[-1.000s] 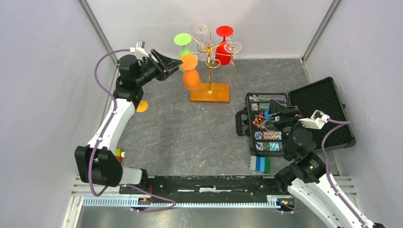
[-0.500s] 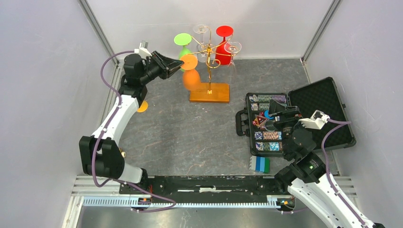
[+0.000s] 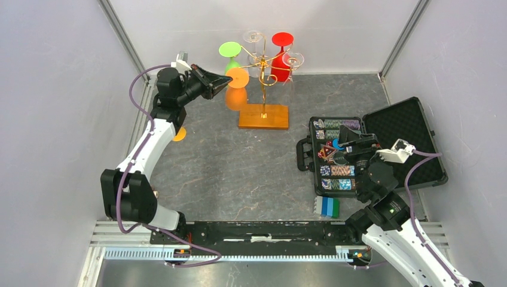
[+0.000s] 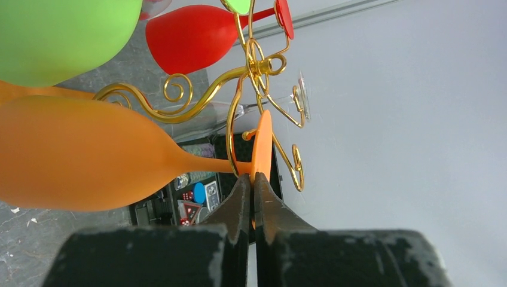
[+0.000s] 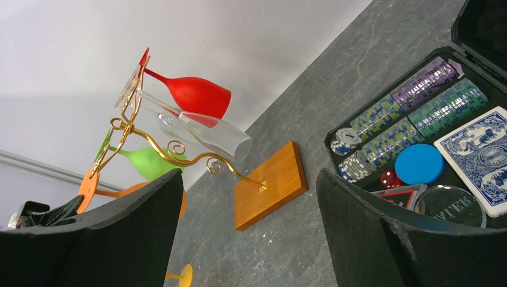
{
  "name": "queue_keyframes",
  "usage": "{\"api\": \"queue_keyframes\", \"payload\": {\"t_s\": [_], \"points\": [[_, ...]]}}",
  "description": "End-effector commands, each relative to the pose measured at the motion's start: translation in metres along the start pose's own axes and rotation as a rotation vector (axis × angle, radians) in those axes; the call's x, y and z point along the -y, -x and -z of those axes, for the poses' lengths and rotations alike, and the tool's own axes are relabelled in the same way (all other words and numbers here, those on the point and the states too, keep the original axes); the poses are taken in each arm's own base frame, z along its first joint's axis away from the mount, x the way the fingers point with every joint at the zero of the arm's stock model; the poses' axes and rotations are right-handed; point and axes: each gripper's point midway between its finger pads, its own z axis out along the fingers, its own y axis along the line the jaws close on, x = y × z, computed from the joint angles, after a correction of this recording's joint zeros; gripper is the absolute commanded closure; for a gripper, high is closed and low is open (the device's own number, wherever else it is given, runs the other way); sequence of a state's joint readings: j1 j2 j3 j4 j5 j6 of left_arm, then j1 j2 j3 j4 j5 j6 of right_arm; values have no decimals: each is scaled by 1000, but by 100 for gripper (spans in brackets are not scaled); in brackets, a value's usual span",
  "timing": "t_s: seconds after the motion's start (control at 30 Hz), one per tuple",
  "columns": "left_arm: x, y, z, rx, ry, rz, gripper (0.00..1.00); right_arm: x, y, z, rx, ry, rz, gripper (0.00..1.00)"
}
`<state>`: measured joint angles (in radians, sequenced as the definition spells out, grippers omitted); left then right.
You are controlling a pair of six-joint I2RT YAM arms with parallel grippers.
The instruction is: Take the wine glass off the wine glass rack
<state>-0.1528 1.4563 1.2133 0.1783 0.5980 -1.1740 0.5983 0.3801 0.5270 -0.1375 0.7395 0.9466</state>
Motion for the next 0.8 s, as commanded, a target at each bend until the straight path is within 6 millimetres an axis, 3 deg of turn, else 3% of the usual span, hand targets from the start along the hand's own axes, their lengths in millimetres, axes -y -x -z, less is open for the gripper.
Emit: {"api": "queue_keyframes", "payload": {"t_s": [0.0,0.33,0.57,0.77], "points": [[40,5,11,21,-87,-28,98,-10,15,2,37,16,-44,14],[61,27,12,125,-107,-8,98,-9,18,4,48,17,-52,15],[51,43,4,195,-73,6,98,-9,20,4,53,18,-54,15],[61,35,-15,122,-137,1,98,-8,22,5,59,12,-45,11]]}}
